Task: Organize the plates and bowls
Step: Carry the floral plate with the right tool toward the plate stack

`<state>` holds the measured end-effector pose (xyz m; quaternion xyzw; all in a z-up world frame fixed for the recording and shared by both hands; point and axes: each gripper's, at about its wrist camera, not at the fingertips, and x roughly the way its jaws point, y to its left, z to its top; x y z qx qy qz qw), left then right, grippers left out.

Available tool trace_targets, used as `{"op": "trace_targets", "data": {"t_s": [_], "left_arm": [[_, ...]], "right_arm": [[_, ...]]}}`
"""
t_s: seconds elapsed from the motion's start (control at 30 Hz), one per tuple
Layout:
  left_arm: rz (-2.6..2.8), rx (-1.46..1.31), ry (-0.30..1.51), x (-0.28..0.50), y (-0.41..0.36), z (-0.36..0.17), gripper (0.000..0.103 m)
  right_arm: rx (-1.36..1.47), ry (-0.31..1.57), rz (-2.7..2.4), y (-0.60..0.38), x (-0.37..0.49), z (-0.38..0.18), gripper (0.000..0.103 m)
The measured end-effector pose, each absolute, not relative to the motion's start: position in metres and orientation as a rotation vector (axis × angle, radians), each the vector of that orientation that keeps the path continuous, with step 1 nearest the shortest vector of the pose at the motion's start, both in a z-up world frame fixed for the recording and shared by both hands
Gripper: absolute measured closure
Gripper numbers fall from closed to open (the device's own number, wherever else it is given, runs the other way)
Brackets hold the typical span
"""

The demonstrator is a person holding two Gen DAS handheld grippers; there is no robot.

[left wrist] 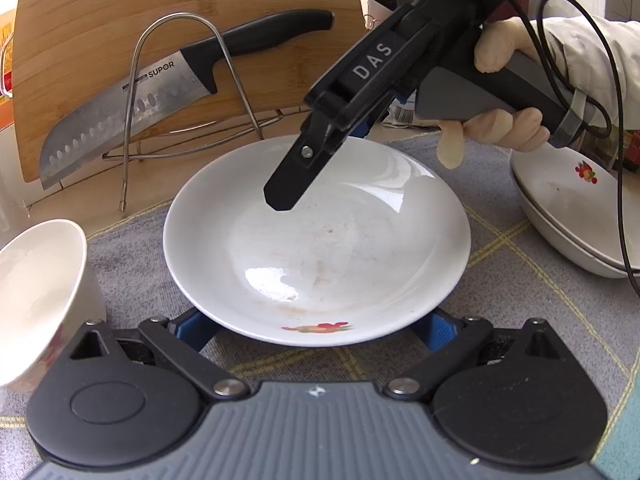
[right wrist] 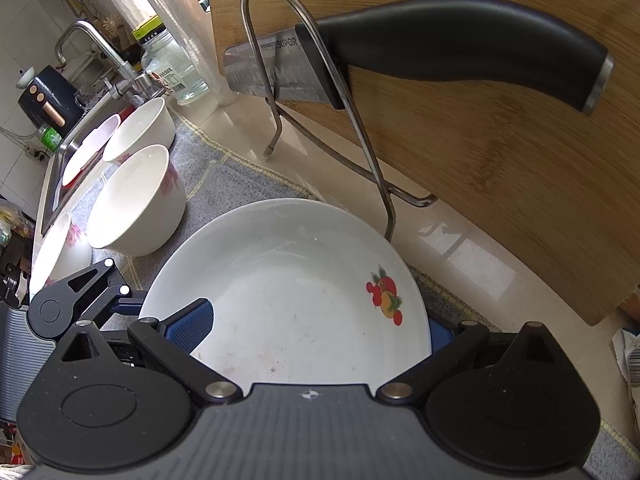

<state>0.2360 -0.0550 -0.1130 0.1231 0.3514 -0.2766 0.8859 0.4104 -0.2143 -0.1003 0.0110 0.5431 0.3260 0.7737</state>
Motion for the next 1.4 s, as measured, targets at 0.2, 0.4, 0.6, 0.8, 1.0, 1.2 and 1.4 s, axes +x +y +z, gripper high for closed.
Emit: {"op": "trace_targets", "data": {"t_s": [0.2, 0.4, 0.6, 0.8, 1.0, 1.2, 1.4], "left_arm": [[-0.579, 0.267, 0.75, 0.229, -0.059, -0.111, 0.004], [-0.574, 0.252, 0.76, 0.219, -0.06, -0.107, 0.004], [-0.568, 0.244, 0.762, 0.205, -0.058, -0.104, 0.004], [-0.569, 0.245, 0.765, 0.19, -0.056, -0.095, 0.004], [-0.572, 0.243, 0.772, 0.18, -0.054, -0.083, 0.004], [-0.591, 0.255, 0.77, 0.169, -0.054, -0.071, 0.004], [-0.631, 0.274, 0.768, 0.161, -0.057, -0.062, 0.004]], "right_arm": [[0.029, 1.191, 0.712, -0.213, 0.403, -0.098, 0.0], [0.019, 1.183, 0.725, -0.21, 0.394, -0.09, 0.0], [0.015, 1.184, 0.729, -0.207, 0.385, -0.084, 0.0], [0.019, 1.179, 0.729, -0.203, 0.372, -0.077, 0.0], [0.015, 1.164, 0.734, -0.197, 0.356, -0.066, 0.0], [0.017, 1.148, 0.717, -0.198, 0.341, -0.054, 0.0], [0.037, 1.136, 0.678, -0.206, 0.32, -0.043, 0.0]]}}
